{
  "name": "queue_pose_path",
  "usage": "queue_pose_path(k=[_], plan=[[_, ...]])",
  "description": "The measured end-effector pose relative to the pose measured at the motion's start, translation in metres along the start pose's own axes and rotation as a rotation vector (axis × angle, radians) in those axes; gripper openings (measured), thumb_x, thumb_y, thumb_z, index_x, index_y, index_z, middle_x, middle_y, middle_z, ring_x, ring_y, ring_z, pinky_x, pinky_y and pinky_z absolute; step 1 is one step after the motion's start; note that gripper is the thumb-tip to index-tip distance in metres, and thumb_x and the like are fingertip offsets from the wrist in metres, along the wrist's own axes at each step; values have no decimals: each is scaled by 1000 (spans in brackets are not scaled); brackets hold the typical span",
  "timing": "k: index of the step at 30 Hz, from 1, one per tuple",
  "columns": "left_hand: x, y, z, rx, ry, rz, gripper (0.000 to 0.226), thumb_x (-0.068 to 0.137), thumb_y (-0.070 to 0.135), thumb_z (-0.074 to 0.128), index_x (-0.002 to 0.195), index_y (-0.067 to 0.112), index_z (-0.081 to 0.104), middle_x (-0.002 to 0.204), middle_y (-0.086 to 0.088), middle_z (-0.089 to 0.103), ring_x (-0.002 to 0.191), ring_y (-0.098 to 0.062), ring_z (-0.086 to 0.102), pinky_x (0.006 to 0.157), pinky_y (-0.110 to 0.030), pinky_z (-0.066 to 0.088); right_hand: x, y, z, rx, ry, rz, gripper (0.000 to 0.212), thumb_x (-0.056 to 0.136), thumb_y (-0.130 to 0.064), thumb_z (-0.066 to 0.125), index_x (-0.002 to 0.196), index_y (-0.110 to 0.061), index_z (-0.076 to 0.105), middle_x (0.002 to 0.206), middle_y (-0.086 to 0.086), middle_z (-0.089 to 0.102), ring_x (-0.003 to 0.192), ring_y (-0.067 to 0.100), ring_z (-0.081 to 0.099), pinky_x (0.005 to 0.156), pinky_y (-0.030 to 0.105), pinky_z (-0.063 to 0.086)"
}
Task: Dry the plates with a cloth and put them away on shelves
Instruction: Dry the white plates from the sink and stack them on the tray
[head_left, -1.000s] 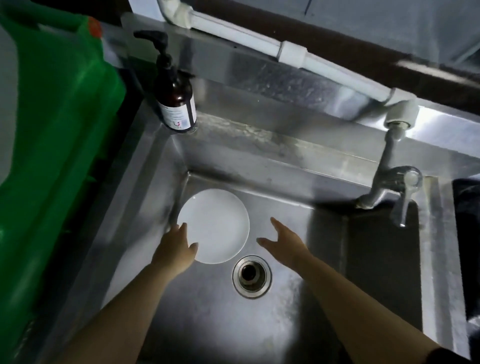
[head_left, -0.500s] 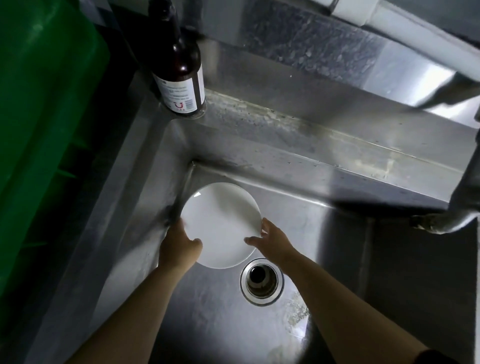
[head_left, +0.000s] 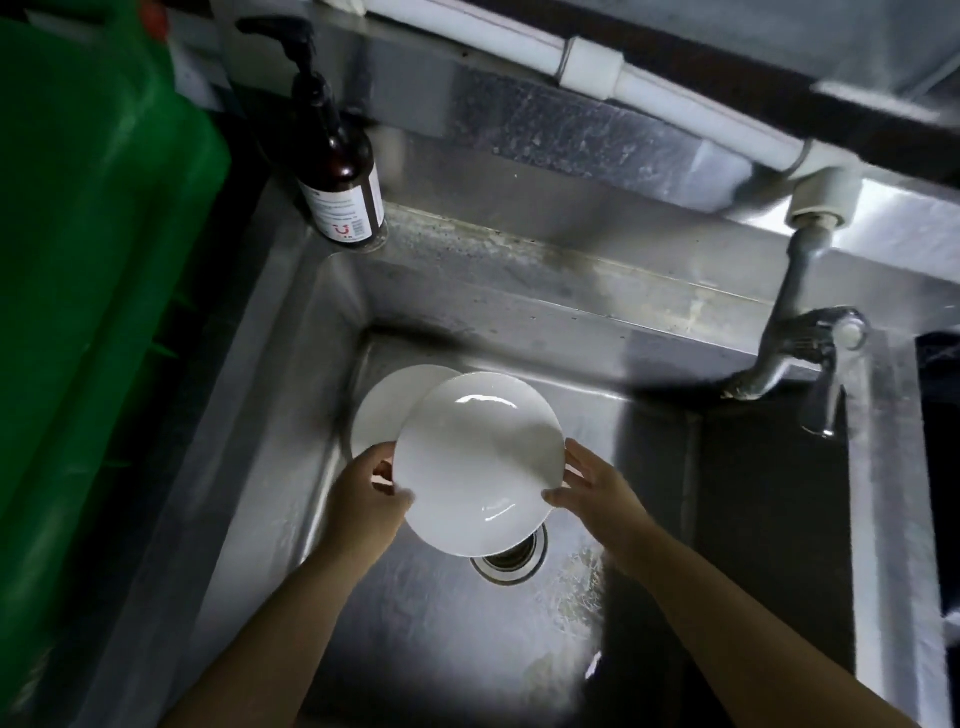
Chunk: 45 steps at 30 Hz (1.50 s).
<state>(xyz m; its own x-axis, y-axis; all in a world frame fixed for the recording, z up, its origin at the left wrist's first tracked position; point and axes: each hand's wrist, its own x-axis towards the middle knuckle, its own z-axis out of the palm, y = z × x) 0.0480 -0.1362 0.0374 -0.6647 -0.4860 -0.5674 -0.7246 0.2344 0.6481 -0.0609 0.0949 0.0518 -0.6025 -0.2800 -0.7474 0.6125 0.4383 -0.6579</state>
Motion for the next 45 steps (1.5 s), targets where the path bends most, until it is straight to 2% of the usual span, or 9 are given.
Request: queue_pose_path(k=[8, 11, 13, 23, 30, 33, 38, 42, 45], plan=[[-100, 32, -22, -110, -336, 132, 52, 80, -8, 64, 112, 28, 45, 102, 16, 57, 92, -7, 59, 64, -24, 58, -103, 7, -19, 102, 83, -250, 63, 78, 7, 72, 132, -19, 49, 124, 6, 64, 116, 19, 62, 95, 33, 54], [-126, 35, -26, -3, -325, 237, 49, 78, -8, 59, 110, 27, 47, 96, 12, 60, 89, -12, 59, 67, -39, 57, -134, 12, -18, 142, 112, -291, 62, 81, 17, 63, 121, -28, 49, 126, -4, 59, 124, 14, 54, 94, 27, 51], [-142, 40, -27, 47, -282, 317, 60, 78, -8, 56, 121, 34, 52, 103, 12, 62, 94, -13, 58, 69, -30, 53, -153, 17, -18, 131, 109, -303, 63, 81, 19, 61, 116, -31, 47, 127, -13, 54, 129, 10, 47, 107, 30, 39], [-215, 50, -19, 195, -282, 401, 45, 97, 20, 54, 141, 24, 45, 119, 8, 57, 108, -11, 53, 89, -25, 42, -212, 45, -42, 89, 50, -370, 82, 84, 10, 66, 150, -16, 26, 148, -4, 39, 141, 11, 33, 111, 22, 33], [-261, 43, 9, 130, -221, 360, 48, 95, 15, 55, 141, 22, 46, 129, 4, 60, 118, -18, 56, 99, -40, 49, -259, 96, -81, -401, 98, -418, 73, 92, -24, 66, 151, -35, 23, 156, -12, 27, 146, 8, 22, 117, 23, 18], [-282, 43, 28, -54, -213, 266, 44, 94, 5, 54, 135, 20, 50, 118, 6, 63, 108, -16, 61, 76, -31, 59, -295, 141, -101, -655, 185, -407, 71, 94, -35, 61, 152, -32, 21, 158, -9, 27, 148, 9, 17, 115, 19, 15], [-311, 42, 58, -250, -232, 156, 46, 93, -3, 53, 131, 22, 50, 121, 4, 61, 108, -19, 59, 66, -26, 58, -347, 238, -128, -1092, 276, -283, 80, 77, -77, 36, 145, -35, 41, 154, 0, 38, 146, 29, 28, 116, 55, 20], [-331, 41, 75, -315, -250, 123, 48, 91, -5, 54, 129, 23, 51, 126, 2, 61, 115, -24, 57, 71, -33, 60, -367, 285, -136, -1250, 287, -141, 84, 66, -82, 42, 134, -35, 55, 147, 4, 48, 138, 38, 39, 94, 67, 38], [-346, 42, 81, -330, -258, 130, 45, 90, -5, 56, 124, 26, 53, 128, 1, 61, 117, -27, 57, 80, -42, 59, -370, 283, -135, -1243, 313, -180, 73, 79, -64, 44, 146, -36, 38, 158, 11, 30, 146, 40, 16, 98, 69, 40]])
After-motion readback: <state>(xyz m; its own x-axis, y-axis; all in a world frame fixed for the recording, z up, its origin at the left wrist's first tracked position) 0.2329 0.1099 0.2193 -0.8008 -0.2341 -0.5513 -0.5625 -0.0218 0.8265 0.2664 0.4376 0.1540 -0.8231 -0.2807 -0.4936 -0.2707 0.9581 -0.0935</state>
